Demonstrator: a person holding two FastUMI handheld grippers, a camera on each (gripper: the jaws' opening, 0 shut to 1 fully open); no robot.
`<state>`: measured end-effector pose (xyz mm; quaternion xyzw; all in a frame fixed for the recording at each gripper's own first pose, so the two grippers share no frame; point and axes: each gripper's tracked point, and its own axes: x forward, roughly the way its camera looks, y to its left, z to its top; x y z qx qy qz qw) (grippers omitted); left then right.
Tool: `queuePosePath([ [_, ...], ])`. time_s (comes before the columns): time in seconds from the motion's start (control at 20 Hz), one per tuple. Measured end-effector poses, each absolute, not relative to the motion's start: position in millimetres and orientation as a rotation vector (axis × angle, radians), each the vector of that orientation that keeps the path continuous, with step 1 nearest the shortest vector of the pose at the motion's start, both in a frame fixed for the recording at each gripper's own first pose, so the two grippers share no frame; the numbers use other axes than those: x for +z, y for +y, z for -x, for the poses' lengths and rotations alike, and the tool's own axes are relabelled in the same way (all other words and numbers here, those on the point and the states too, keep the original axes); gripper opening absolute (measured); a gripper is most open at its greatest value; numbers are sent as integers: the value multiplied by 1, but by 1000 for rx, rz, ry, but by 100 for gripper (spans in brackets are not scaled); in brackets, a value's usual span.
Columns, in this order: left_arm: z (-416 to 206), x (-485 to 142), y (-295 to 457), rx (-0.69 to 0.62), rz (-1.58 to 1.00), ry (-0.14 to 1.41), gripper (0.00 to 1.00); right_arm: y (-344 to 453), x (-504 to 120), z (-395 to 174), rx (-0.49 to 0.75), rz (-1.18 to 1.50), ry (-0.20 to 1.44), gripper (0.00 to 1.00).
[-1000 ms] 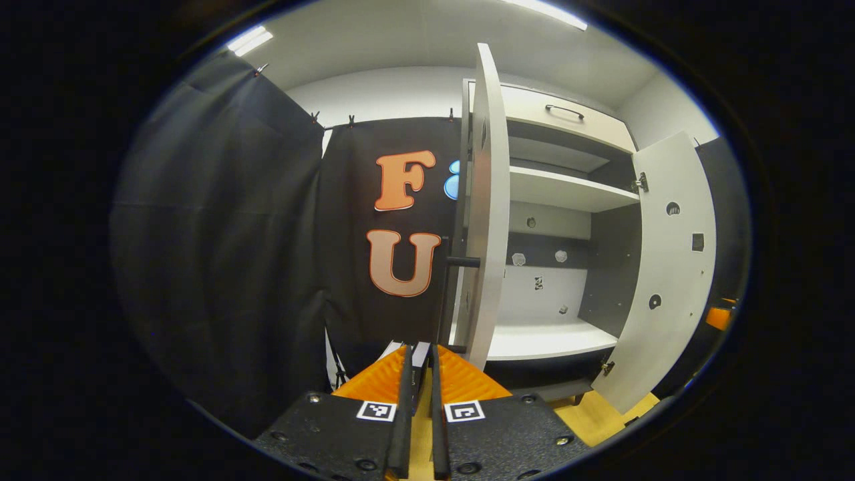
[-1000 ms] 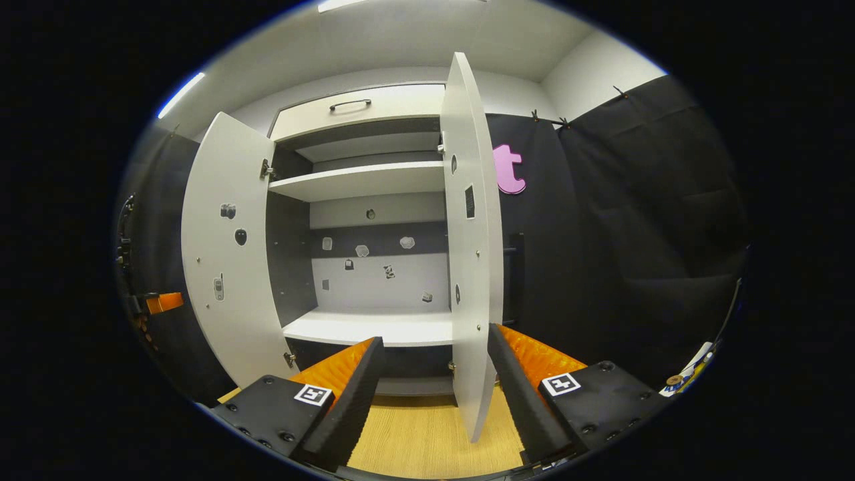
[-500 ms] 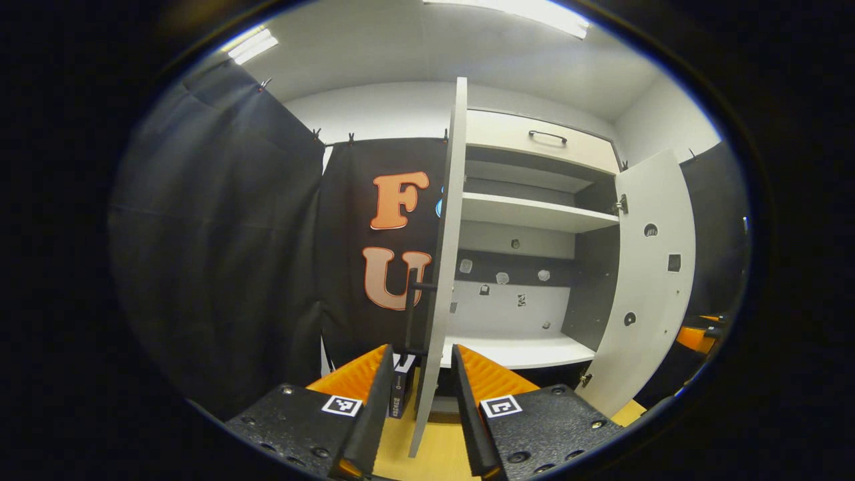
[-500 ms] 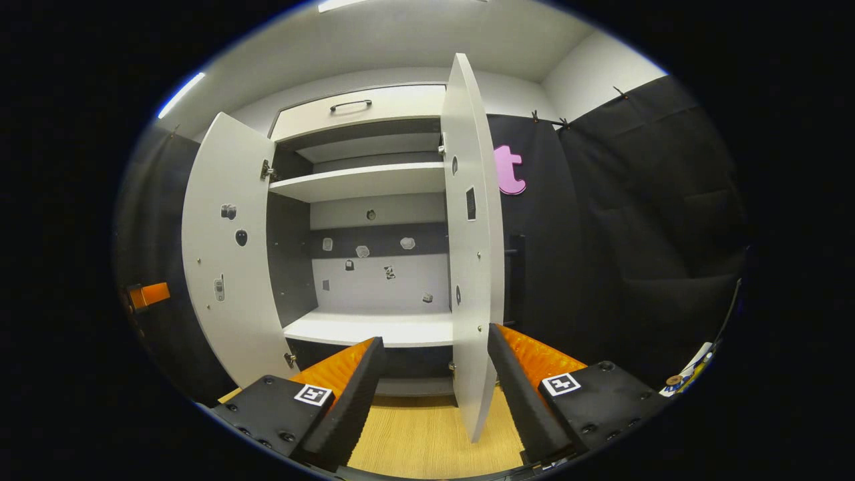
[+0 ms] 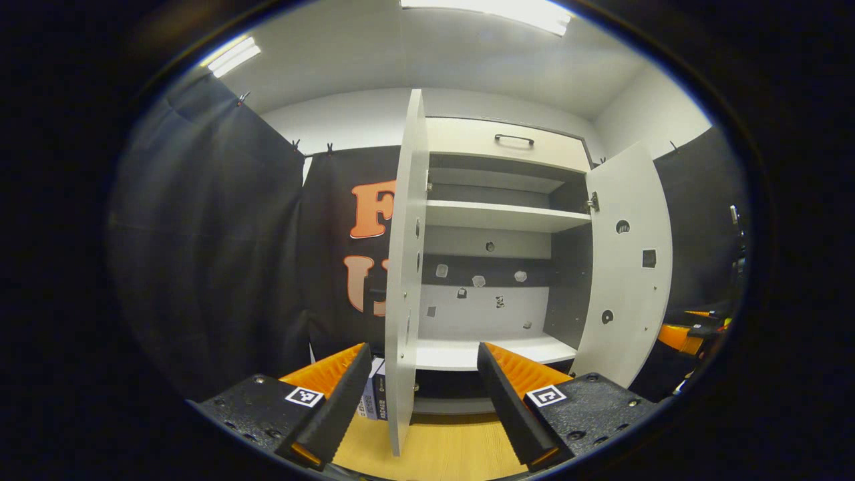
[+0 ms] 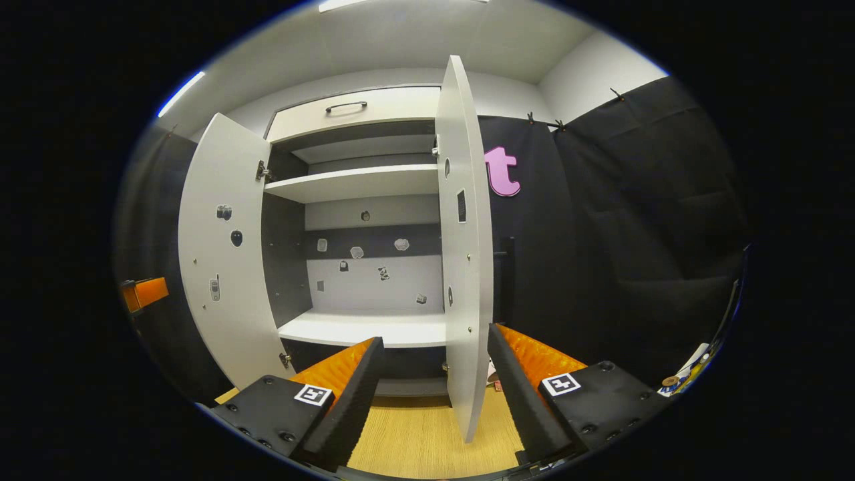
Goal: Open the right door of the double-door shoe cabinet with the right hand, and open the left door with the left hand.
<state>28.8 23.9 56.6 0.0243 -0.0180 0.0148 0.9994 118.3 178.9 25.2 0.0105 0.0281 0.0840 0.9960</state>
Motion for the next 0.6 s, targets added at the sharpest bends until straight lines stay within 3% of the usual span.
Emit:
queuePosePath([
  [0.25,-35,51,26,32,-31,-23,95,180,26,-119,165,-22,53,99],
  [0.3,-35,49,27,34,-26,-22,95,180,26,-119,162,-24,53,89],
  [0.6,-40,46,35,52,-38,-13,92,179,27,-121,148,-26,47,89],
])
